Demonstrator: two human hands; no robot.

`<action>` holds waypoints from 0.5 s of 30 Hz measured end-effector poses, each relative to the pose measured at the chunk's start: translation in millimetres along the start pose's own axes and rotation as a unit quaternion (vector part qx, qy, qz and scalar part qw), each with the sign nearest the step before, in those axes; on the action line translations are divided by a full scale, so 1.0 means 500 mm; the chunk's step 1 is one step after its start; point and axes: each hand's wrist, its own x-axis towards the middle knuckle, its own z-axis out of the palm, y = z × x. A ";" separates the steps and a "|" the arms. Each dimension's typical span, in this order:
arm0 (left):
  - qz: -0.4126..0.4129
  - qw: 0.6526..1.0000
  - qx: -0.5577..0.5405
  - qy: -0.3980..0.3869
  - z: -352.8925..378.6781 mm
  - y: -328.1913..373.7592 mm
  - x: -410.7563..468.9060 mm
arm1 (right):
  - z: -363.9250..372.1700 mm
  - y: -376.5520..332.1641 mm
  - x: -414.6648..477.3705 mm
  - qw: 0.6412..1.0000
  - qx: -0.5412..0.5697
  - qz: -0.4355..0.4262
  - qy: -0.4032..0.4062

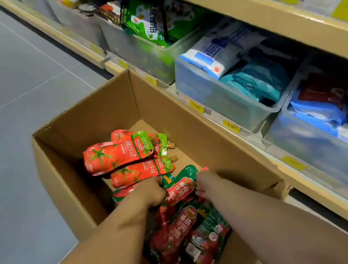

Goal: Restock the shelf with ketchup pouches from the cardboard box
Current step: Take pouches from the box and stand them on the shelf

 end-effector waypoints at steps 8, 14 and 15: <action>-0.009 0.996 0.082 -0.026 0.012 0.002 0.041 | -0.017 0.032 0.052 0.987 -0.132 -0.081 0.045; -0.067 0.995 0.077 0.018 0.014 -0.001 0.027 | -0.005 0.004 -0.022 0.926 -0.206 -0.312 0.050; -0.051 0.996 0.065 0.040 0.012 -0.002 0.021 | 0.000 0.002 -0.039 0.914 -0.208 -0.344 0.046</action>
